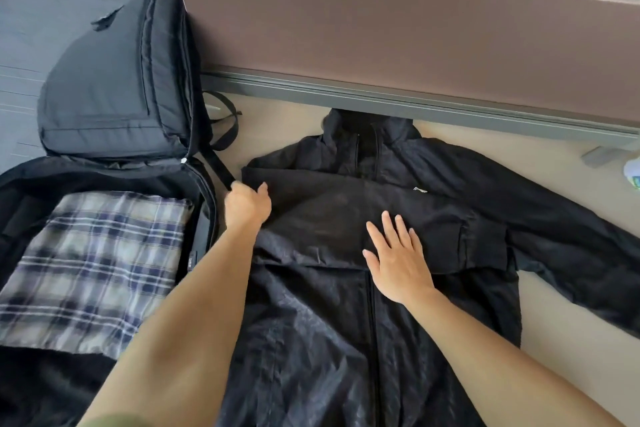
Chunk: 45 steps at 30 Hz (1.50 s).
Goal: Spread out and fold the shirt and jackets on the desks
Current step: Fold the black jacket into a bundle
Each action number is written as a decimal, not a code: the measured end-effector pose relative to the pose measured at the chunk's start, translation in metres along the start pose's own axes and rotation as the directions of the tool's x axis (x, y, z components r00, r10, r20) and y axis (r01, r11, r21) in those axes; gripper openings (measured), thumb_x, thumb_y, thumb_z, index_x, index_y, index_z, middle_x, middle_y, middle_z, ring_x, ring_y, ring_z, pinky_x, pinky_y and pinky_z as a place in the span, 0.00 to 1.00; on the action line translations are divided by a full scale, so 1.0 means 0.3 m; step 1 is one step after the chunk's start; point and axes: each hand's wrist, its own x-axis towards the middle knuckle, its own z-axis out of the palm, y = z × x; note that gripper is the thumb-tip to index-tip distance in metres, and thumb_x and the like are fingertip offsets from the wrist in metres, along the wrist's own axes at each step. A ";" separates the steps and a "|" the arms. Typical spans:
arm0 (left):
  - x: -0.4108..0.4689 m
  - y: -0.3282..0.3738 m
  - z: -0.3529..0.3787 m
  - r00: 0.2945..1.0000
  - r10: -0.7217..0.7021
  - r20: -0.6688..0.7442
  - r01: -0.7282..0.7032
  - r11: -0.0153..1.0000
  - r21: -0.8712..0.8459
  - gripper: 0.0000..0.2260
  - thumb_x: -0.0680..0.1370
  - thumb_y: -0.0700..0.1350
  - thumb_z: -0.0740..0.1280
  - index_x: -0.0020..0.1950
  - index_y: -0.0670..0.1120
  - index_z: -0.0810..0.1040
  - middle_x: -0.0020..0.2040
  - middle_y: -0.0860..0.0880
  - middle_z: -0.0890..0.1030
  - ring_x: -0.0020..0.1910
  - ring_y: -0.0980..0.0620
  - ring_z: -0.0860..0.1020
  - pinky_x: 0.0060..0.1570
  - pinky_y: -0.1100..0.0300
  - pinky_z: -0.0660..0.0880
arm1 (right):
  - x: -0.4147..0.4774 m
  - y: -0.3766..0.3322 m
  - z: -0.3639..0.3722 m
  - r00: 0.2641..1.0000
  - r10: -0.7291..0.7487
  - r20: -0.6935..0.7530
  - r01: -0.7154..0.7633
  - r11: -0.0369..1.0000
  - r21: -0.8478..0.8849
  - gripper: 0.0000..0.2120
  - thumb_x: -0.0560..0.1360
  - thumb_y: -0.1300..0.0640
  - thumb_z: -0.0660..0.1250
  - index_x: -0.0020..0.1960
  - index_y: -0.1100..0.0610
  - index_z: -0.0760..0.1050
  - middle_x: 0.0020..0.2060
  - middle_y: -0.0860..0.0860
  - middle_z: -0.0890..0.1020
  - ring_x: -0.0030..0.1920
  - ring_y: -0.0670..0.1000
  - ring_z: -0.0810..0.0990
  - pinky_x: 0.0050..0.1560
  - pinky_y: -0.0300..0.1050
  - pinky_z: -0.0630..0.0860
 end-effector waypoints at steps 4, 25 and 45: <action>0.107 0.040 -0.001 0.991 0.093 -0.094 -0.101 0.992 -0.078 0.19 0.84 0.49 0.59 0.72 0.41 0.70 0.68 0.39 0.75 0.67 0.38 0.73 0.63 0.49 0.71 | -0.001 0.019 0.053 0.998 -0.004 -0.067 0.003 1.000 -0.015 0.31 0.81 0.39 0.38 0.81 0.48 0.49 0.81 0.53 0.47 0.81 0.57 0.45 0.79 0.58 0.49; -0.066 -0.309 0.158 0.818 0.565 0.109 -0.520 0.644 0.561 0.37 0.79 0.67 0.46 0.81 0.45 0.49 0.82 0.44 0.48 0.81 0.44 0.45 0.78 0.44 0.47 | 0.007 0.057 0.046 0.984 0.053 -0.171 -0.055 0.999 -0.002 0.29 0.81 0.39 0.47 0.80 0.48 0.57 0.80 0.56 0.57 0.79 0.59 0.56 0.75 0.63 0.53; -0.176 -0.271 0.233 0.680 0.642 0.354 -0.675 0.360 0.644 0.34 0.79 0.70 0.47 0.82 0.56 0.49 0.82 0.48 0.46 0.80 0.41 0.44 0.77 0.40 0.43 | 0.043 0.257 0.013 0.957 0.243 -0.160 -0.252 0.967 -0.034 0.32 0.80 0.32 0.39 0.81 0.43 0.47 0.81 0.56 0.50 0.80 0.62 0.46 0.77 0.67 0.47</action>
